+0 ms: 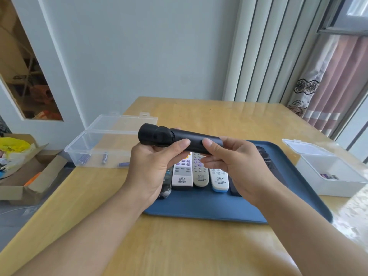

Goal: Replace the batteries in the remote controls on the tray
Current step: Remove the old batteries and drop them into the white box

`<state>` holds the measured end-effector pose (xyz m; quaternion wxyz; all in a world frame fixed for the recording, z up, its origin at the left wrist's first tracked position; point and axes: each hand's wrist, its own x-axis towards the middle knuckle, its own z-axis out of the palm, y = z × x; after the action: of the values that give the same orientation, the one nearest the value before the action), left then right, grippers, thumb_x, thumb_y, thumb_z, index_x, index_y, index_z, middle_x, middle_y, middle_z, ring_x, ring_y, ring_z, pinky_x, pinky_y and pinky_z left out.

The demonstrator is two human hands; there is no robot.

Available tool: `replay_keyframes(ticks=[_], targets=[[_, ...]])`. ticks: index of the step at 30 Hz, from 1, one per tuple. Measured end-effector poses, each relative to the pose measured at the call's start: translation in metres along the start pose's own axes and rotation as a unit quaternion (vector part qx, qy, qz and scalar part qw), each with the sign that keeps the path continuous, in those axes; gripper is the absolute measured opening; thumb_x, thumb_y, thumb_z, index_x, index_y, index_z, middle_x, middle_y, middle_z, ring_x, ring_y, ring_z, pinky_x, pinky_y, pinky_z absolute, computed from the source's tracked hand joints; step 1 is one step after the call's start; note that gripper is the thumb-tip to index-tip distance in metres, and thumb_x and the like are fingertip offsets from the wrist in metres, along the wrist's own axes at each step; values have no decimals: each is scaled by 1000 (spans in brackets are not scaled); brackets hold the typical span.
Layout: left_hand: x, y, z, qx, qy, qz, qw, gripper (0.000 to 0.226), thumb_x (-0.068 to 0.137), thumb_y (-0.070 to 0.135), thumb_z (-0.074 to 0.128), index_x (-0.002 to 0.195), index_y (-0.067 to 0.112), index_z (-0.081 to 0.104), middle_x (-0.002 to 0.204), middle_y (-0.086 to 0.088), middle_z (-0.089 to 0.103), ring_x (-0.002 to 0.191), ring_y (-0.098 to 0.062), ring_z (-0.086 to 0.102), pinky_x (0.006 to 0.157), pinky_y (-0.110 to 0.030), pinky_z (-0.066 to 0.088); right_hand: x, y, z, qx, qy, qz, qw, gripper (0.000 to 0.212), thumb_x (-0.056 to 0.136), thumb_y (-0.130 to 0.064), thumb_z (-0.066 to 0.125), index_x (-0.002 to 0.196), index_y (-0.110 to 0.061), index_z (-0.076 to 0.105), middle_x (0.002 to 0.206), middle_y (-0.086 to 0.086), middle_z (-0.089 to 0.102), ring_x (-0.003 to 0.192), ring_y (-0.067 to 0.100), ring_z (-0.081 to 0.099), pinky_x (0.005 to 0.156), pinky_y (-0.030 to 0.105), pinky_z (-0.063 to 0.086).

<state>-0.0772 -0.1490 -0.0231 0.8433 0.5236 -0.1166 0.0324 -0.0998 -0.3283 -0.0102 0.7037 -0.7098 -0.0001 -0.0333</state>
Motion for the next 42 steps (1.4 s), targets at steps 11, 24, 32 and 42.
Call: replay_keyframes(ticks=[11, 24, 32, 42], targets=[[-4, -4, 8, 23, 3, 43, 999, 38, 79, 20, 72, 112, 0, 68, 120, -4, 74, 113, -27, 70, 96, -39, 57, -3, -5, 1, -55, 141, -59, 987, 35, 74, -31, 87, 105, -20, 74, 90, 1, 71, 70, 13, 75, 81, 44, 61], [10, 4, -4, -24, 139, 4, 990, 23, 97, 30, 65, 97, 7, 66, 92, -8, 72, 90, -21, 74, 74, -31, 60, -24, -47, -41, -350, -122, 91, 924, 25, 80, -33, 82, 94, -18, 68, 69, 6, 71, 60, 25, 73, 72, 33, 55], [5, 9, 1, 0, 140, -33, 990, 23, 97, 38, 63, 95, 17, 71, 74, 9, 65, 61, -11, 60, 56, -27, 51, -23, -28, -26, -482, -133, 126, 857, 30, 81, -47, 78, 94, -24, 62, 69, 1, 75, 60, 15, 74, 61, 30, 55], [-2, 5, 5, 49, 64, -36, 996, 27, 98, 38, 62, 101, 15, 75, 85, 1, 60, 62, -10, 56, 55, -27, 52, -22, -30, -25, -544, -88, 72, 832, 48, 60, -70, 80, 77, -29, 64, 52, -14, 61, 41, 2, 52, 49, 23, 40]])
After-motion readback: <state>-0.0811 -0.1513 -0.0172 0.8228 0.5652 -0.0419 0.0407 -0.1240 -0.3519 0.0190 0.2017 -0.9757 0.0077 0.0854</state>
